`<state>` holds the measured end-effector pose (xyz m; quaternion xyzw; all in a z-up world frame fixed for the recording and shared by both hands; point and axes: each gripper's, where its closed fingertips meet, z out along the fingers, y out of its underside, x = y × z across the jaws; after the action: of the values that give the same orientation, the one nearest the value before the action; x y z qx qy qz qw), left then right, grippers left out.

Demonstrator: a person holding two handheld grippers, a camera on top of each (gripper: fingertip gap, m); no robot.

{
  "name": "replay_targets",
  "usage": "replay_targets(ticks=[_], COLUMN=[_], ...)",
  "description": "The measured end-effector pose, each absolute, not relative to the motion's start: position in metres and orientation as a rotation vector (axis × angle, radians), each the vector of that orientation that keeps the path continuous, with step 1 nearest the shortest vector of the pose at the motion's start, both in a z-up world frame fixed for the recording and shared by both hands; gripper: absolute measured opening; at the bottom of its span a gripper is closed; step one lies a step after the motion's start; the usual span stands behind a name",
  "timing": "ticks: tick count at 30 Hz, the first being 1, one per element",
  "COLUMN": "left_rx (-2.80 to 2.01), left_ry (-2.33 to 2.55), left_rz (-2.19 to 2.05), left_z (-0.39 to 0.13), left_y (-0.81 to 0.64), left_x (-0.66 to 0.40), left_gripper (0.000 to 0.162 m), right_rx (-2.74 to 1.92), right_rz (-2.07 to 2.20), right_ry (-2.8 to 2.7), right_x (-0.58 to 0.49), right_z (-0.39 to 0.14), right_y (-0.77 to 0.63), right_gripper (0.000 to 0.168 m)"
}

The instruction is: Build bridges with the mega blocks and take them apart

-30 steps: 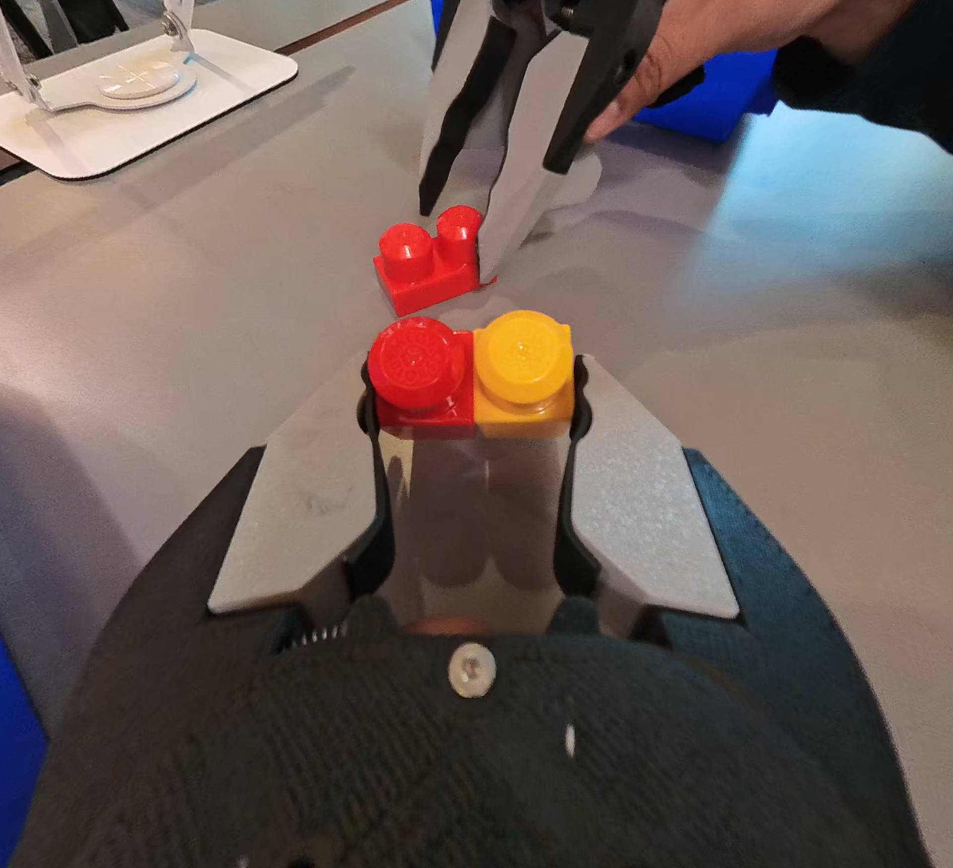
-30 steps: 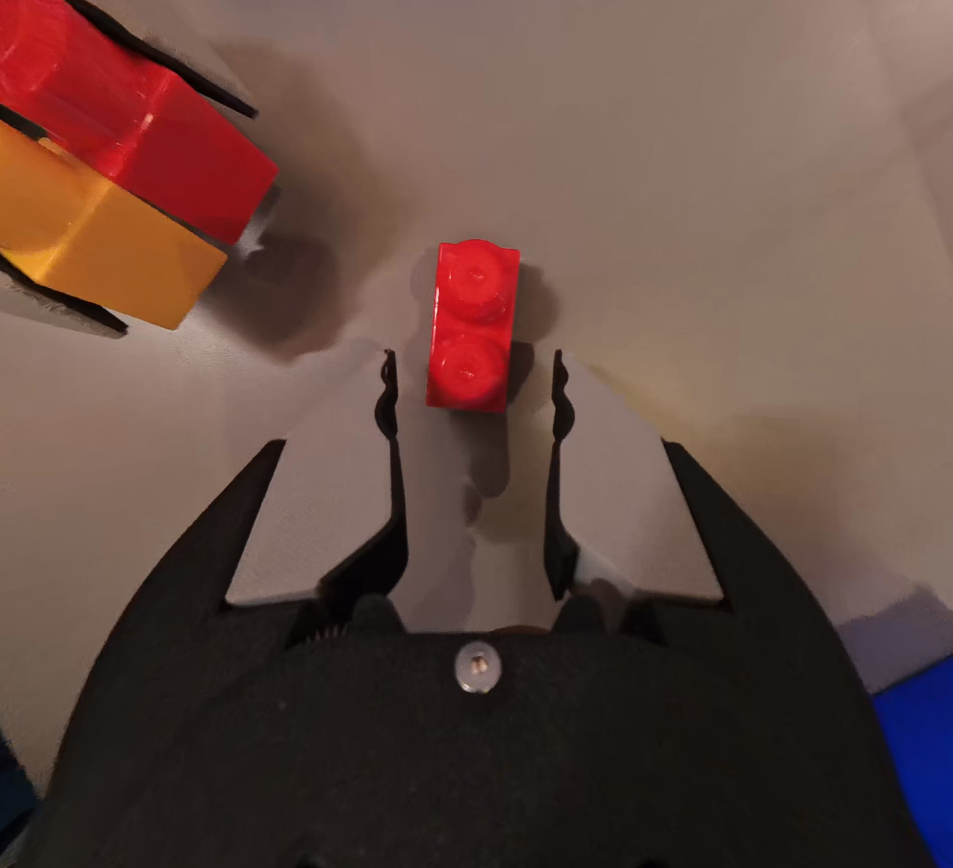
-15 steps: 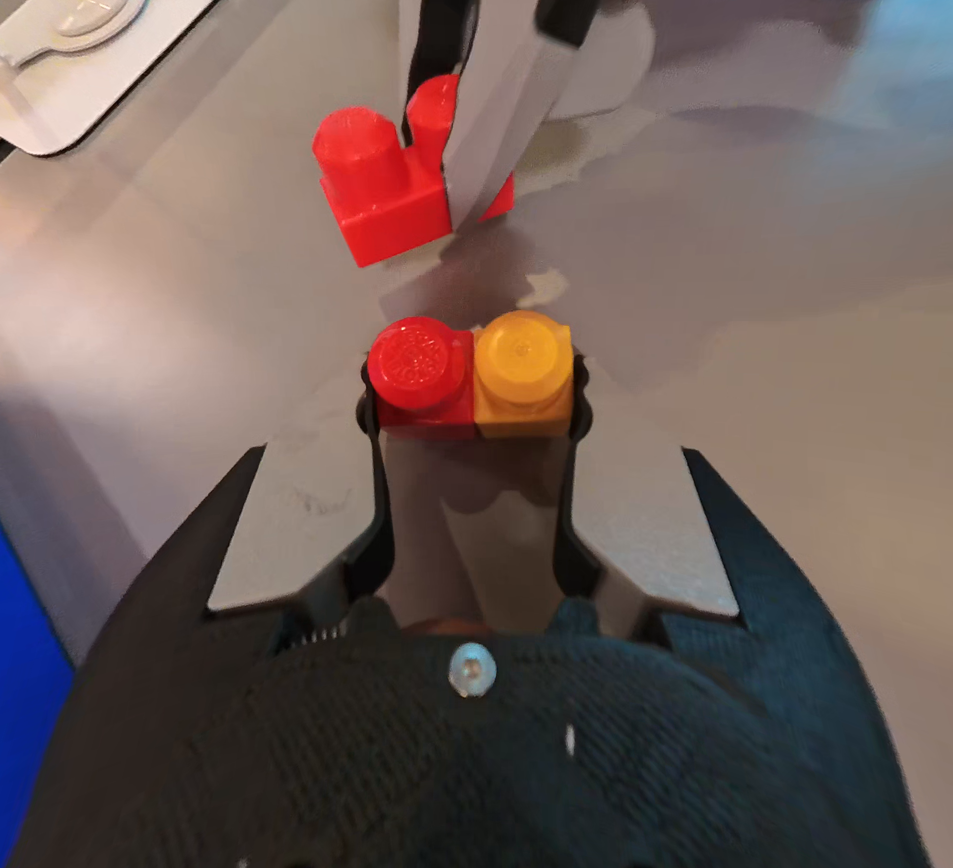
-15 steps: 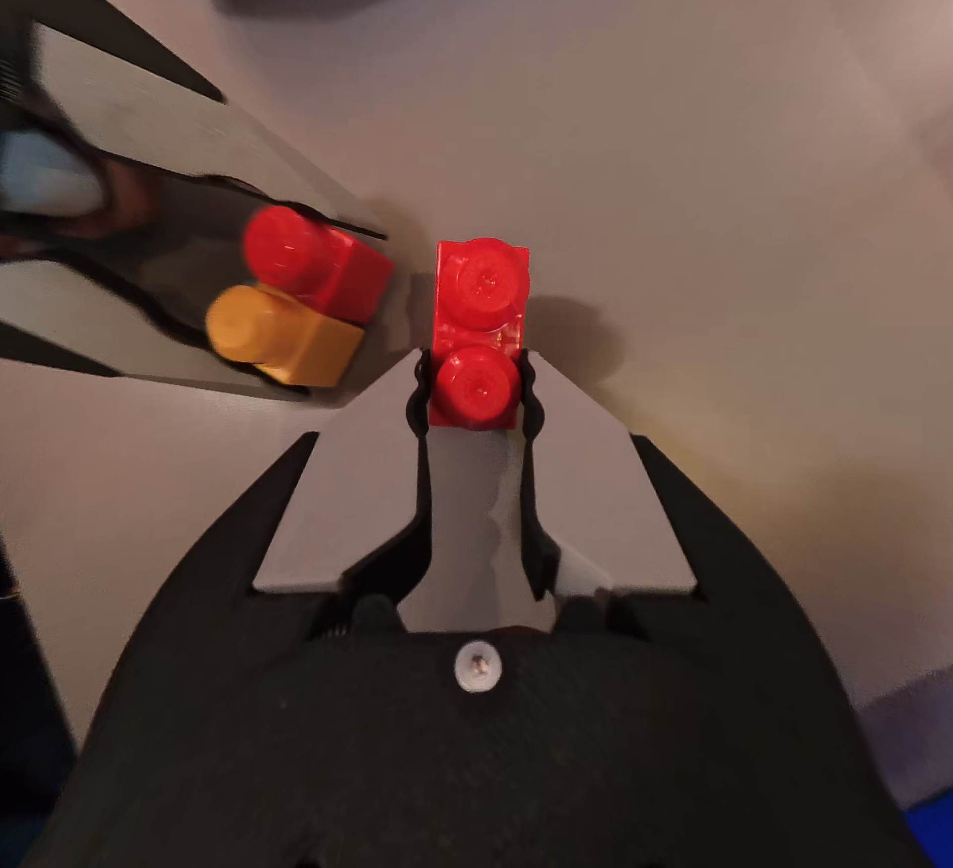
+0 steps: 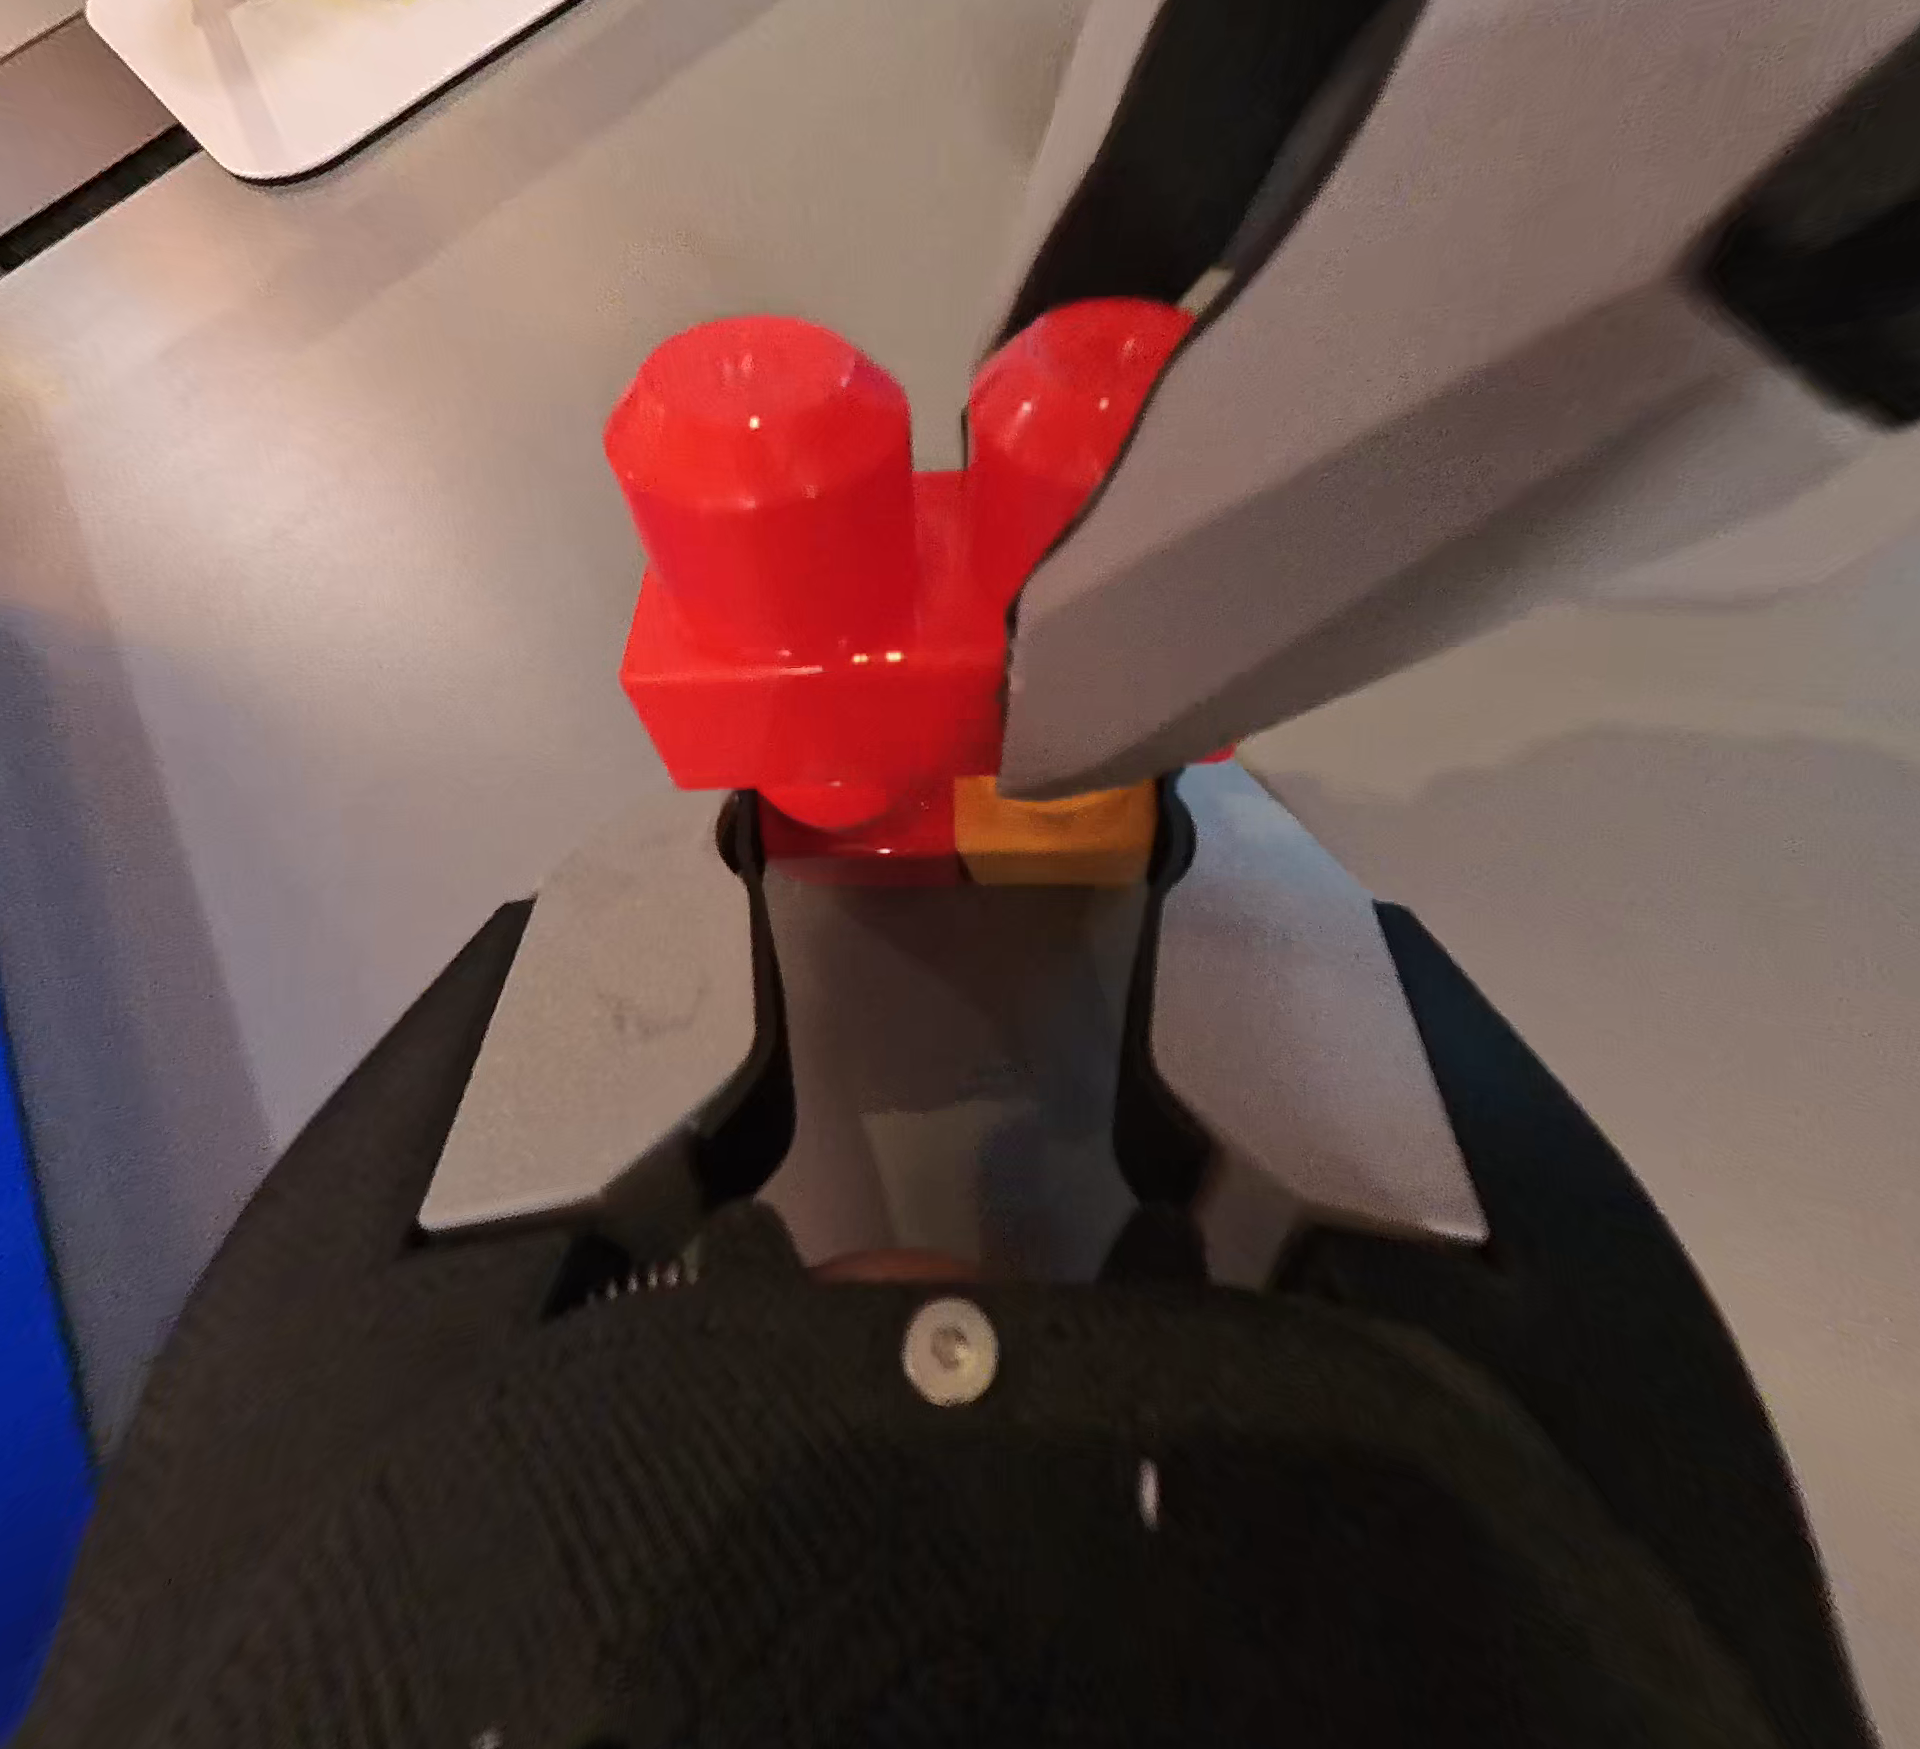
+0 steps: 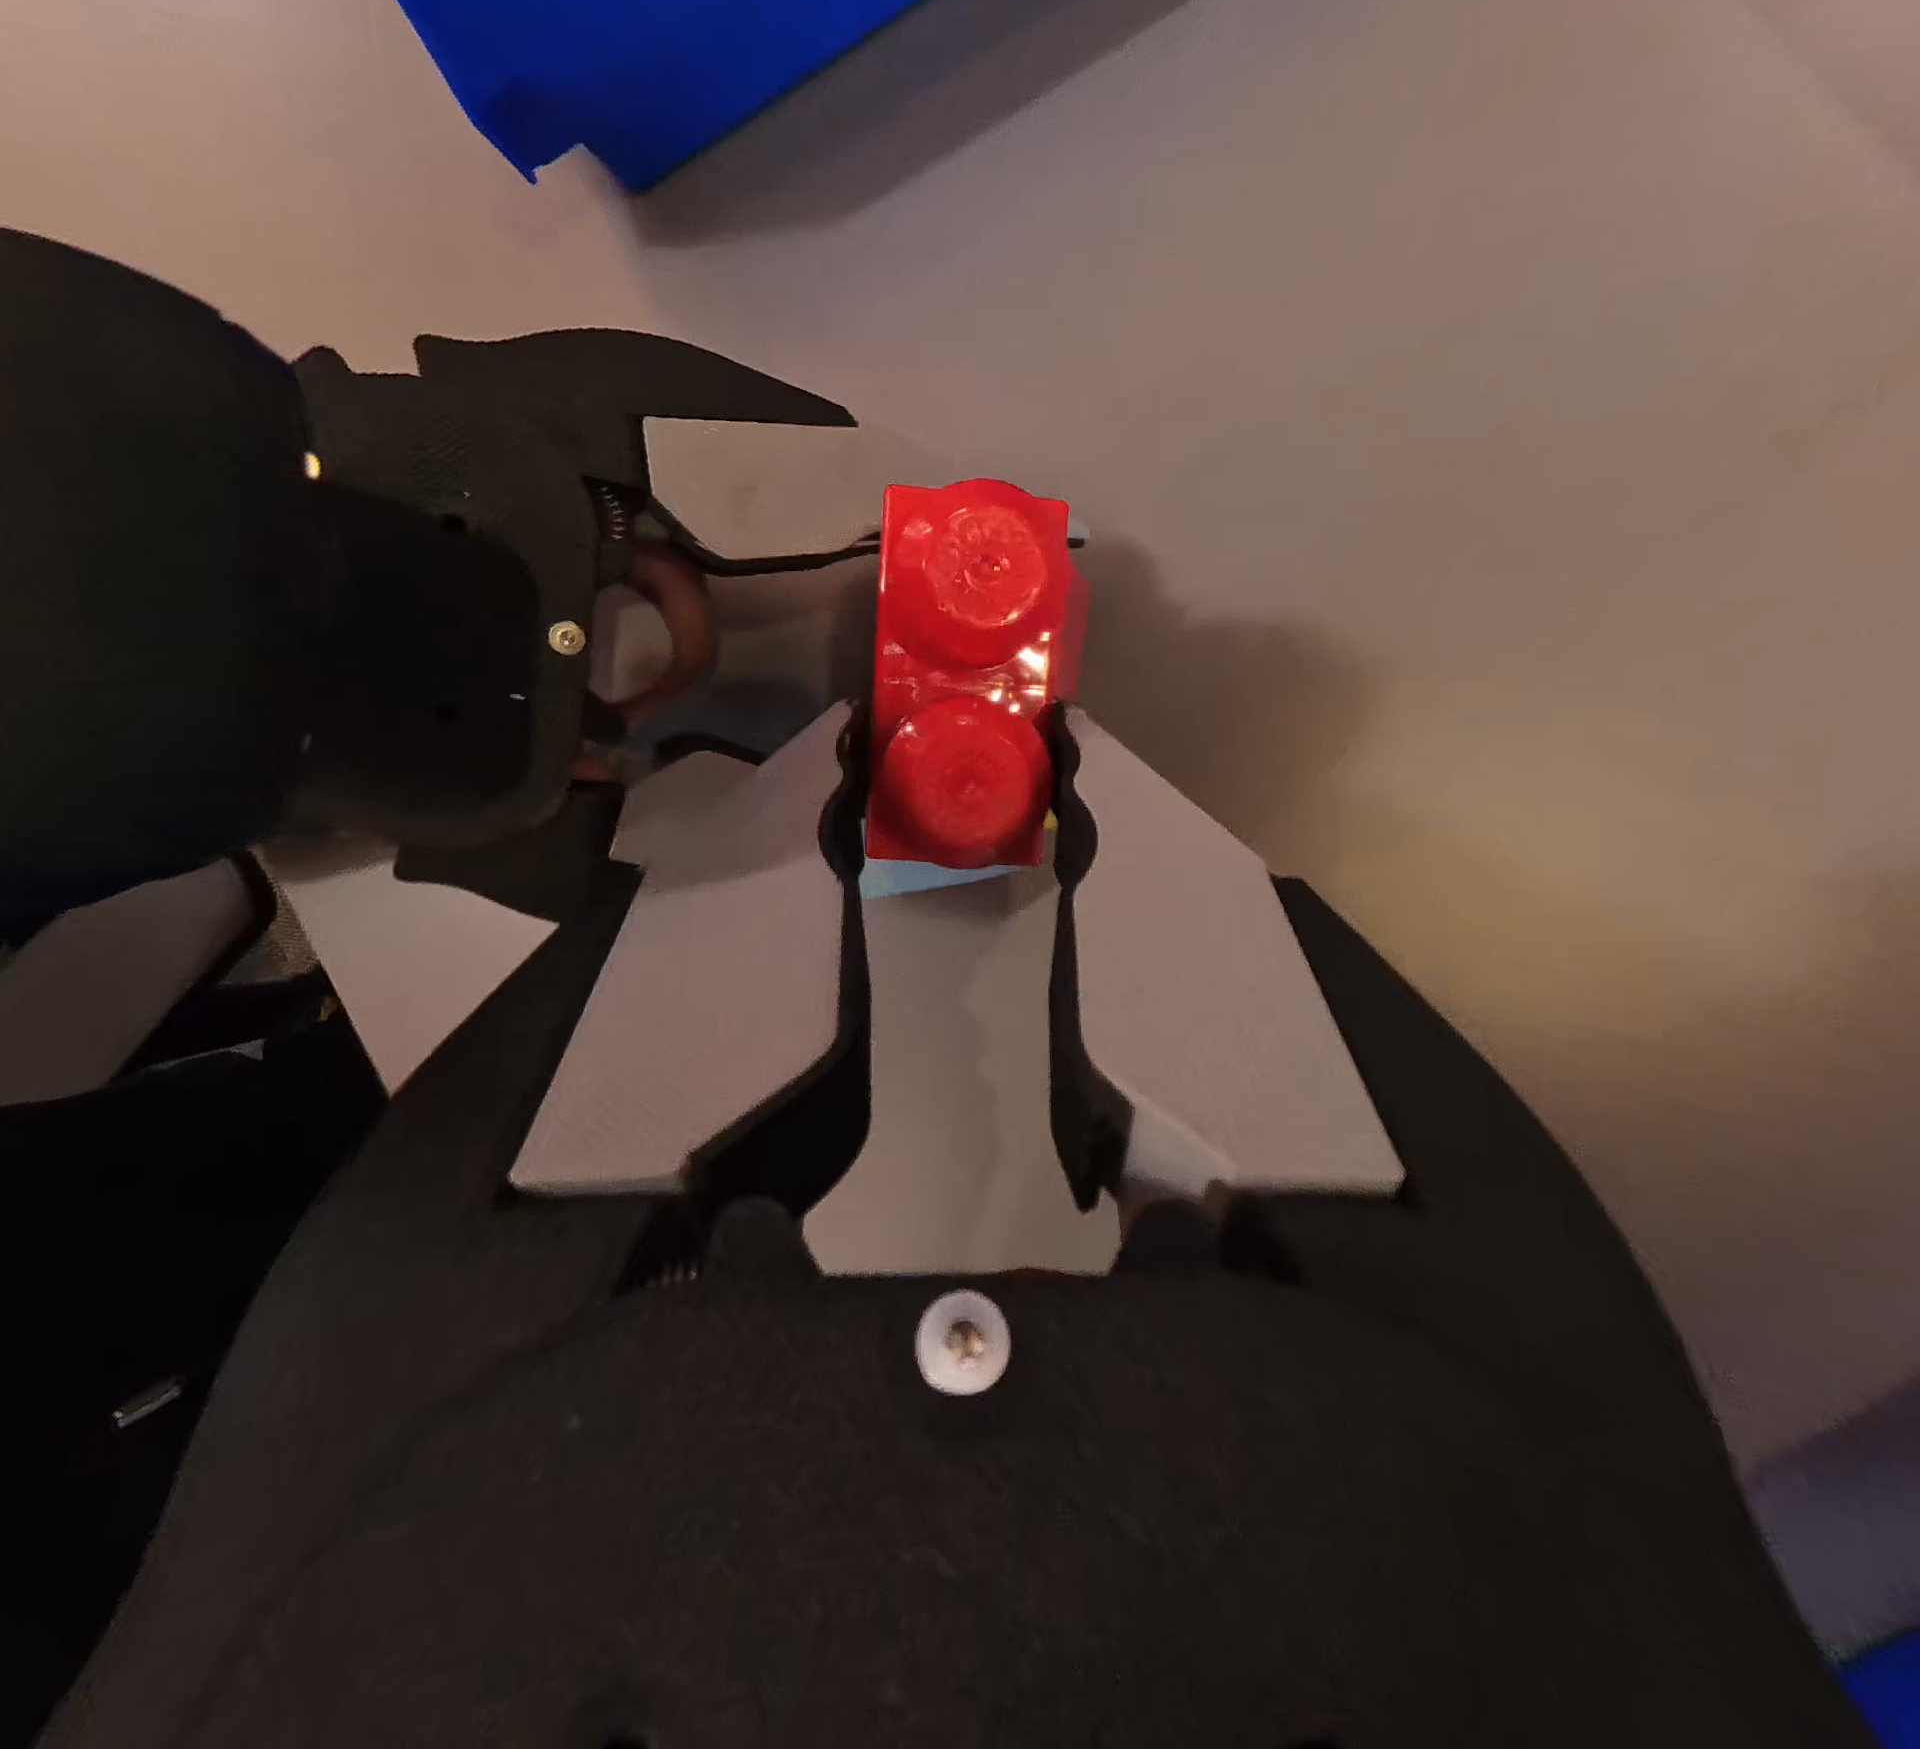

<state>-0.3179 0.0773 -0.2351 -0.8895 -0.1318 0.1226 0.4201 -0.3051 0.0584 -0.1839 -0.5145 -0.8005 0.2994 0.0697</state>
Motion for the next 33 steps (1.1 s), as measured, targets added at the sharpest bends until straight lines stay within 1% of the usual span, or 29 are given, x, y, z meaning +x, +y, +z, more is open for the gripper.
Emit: replay_targets(ticks=[5, 13, 24, 33], left_rx=[-2.200, -2.215, -2.217, -2.215], left_ry=[-0.347, -0.353, -0.353, -0.348], left_rz=[0.295, 0.314, 0.304, 0.284], left_z=[-0.231, -0.236, -0.236, -0.237], left_y=[0.081, 0.087, 0.092, 0.093], left_x=[-0.317, -0.318, -0.316, -0.315], left_gripper=[0.074, 0.073, 0.074, 0.074], right_rx=[-1.581, -1.562, -1.522, -1.565], right_rz=[0.841, 0.613, 0.403, 0.442], right_ry=[-2.398, -2.394, -2.464, -2.494], right_x=[-0.306, -0.305, -0.299, -0.299], right_z=[-0.192, -0.199, -0.198, -0.199], right_y=[0.059, 0.069, 0.075, 0.075], right_gripper=[0.032, 0.032, 0.031, 0.032])
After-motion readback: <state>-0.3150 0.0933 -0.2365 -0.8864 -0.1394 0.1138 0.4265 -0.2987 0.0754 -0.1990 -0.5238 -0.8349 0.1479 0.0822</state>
